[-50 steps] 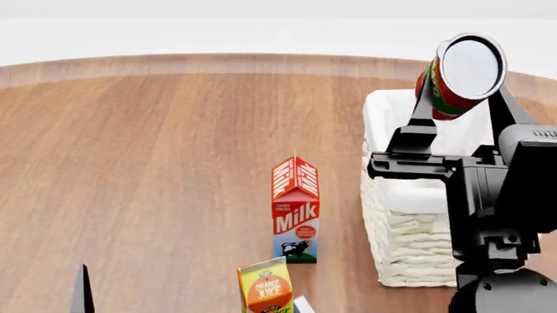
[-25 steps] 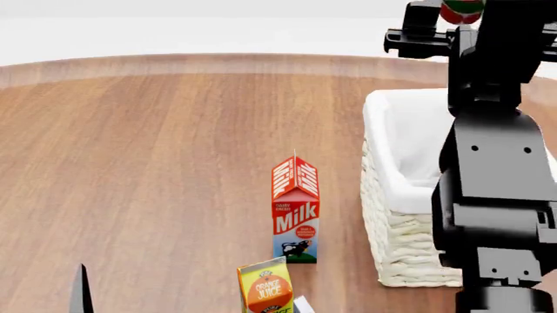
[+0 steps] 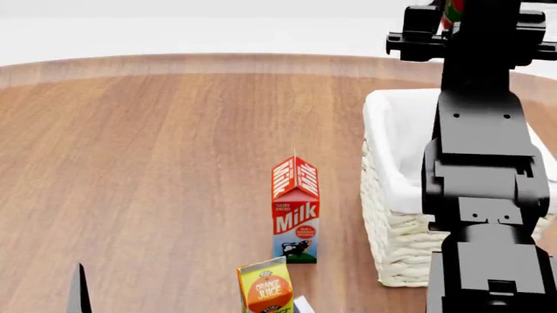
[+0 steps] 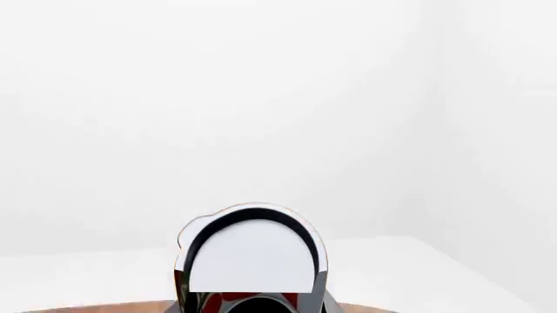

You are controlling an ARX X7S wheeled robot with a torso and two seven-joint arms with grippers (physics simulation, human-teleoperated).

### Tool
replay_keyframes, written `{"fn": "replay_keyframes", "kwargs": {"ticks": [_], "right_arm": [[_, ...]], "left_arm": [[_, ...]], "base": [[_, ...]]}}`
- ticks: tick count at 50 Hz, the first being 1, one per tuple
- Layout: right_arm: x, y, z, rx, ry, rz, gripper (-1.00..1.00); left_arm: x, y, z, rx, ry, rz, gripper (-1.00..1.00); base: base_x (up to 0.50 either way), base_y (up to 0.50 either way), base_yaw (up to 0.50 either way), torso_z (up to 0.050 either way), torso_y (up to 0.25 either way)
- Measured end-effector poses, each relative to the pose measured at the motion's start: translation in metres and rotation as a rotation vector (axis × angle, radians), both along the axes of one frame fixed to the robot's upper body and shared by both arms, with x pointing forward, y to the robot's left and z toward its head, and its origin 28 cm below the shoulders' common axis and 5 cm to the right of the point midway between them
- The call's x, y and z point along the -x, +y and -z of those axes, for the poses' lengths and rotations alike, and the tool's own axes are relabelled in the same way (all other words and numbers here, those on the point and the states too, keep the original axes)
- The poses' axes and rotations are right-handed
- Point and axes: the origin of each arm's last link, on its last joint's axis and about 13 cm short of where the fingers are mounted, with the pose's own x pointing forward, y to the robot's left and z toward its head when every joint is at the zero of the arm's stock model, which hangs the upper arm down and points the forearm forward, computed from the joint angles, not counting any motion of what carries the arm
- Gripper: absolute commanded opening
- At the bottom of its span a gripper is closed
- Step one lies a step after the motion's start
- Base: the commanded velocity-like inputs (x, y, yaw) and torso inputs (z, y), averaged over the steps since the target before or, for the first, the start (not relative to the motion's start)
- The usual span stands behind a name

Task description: Pick up the tomato sauce, and put it in the basket.

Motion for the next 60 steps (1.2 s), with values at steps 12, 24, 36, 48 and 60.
{"fn": "replay_keyframes", "kwargs": {"ticks": [12, 24, 36, 48, 60], "right_arm": [[0.004, -0.003, 0.019, -0.029, 0.199, 0.080, -1.00], [0.009, -0.004, 0.038, -0.043, 0.324, 0.109, -1.00], [0.014, -0.004, 0.063, -0.043, 0.399, 0.102, -1.00], [0.020, -0.002, 0.085, -0.054, 0.448, 0.097, -1.00], [0.023, -0.001, 0.096, -0.063, 0.469, 0.095, 1.00]], "left_arm": [[-0.001, 0.000, 0.000, 0.006, 0.003, 0.009, 1.00], [-0.002, -0.001, 0.001, 0.009, 0.008, 0.016, 1.00], [-0.002, -0.002, 0.003, 0.008, 0.017, 0.020, 1.00], [-0.003, -0.002, 0.005, 0.008, 0.024, 0.021, 1.00], [-0.004, -0.002, 0.006, 0.007, 0.028, 0.023, 1.00]], "base": [[0.00, 0.00, 0.00, 0.000, 0.000], [0.00, 0.00, 0.00, 0.000, 0.000], [0.00, 0.00, 0.00, 0.000, 0.001], [0.00, 0.00, 0.00, 0.000, 0.000], [0.00, 0.00, 0.00, 0.000, 0.000]]}}
